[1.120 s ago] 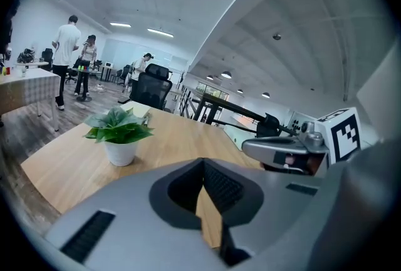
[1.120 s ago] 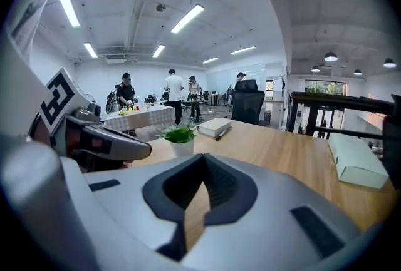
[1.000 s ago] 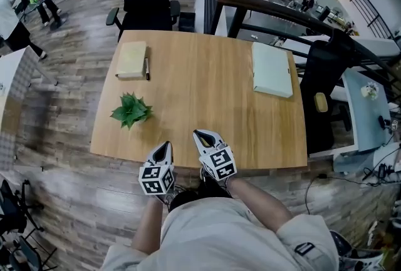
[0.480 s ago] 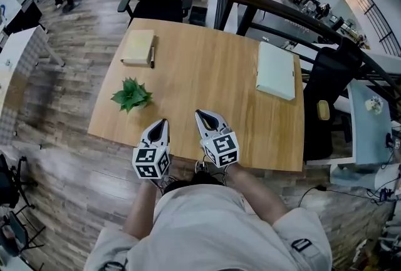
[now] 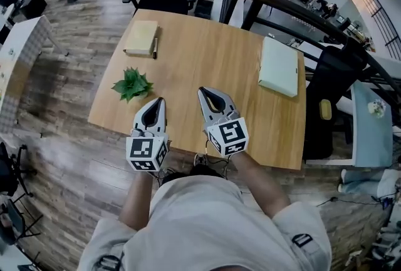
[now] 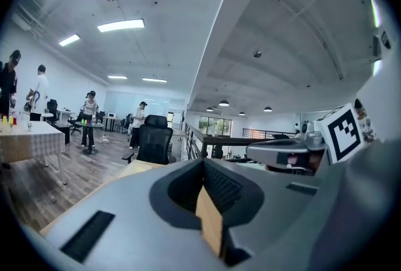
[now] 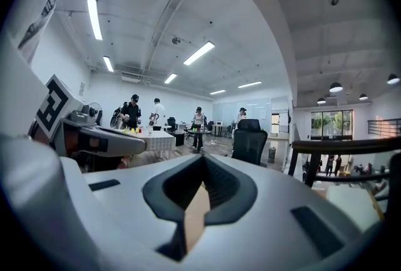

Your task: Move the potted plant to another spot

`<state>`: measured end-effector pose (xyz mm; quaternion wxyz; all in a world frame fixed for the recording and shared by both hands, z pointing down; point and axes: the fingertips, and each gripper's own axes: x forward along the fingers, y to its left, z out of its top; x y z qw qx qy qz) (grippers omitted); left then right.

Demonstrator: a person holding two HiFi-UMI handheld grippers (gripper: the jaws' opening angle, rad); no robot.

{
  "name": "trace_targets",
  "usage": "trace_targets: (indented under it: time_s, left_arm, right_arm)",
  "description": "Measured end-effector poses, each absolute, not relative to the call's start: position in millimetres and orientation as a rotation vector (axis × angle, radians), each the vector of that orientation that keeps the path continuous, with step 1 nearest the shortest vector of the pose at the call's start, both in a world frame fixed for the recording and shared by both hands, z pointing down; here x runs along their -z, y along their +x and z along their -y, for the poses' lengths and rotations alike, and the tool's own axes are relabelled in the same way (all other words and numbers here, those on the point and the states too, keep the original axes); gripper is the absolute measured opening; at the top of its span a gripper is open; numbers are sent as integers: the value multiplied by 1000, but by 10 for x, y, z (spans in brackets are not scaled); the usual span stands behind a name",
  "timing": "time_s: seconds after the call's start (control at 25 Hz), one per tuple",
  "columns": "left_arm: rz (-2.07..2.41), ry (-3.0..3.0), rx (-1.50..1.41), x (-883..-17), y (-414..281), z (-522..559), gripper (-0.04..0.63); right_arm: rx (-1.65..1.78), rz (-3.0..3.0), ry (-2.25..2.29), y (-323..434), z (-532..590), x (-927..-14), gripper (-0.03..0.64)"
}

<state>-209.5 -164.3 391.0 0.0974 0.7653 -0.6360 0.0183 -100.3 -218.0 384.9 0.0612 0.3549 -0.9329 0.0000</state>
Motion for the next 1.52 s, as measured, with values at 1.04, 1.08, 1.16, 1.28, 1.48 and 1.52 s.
trace_targets:
  time_s: [1.04,1.08,1.16,1.28,1.48,1.52]
  left_arm:
    - [1960,2288,-21,-3618,-2010,1603,12]
    - [1959,2288,-20,-3619,-2008,1600,12]
    - [1959,2287,-18,-3618,-2006,1592,12]
    - [1959,2287,-20,-3617,-2000,1581,11]
    - [1961,2286,-19,-3613,-2000,1570,12]
    - [1960,2285,-21,-3619,-2003,1570,11]
  right_arm:
    - [76,2864,1110,-896,2186,-3523,3]
    - [78,2863,1109,-896,2185,-3522,3]
    - [81,2862,1110,-894,2182,-3516,3]
    - [93,2864,1108,-884,2167,-3501,3]
    - [96,2861,1106,-881,2150,-3500,3]
    - [94,2859,1106,-880,2151,-3505,3]
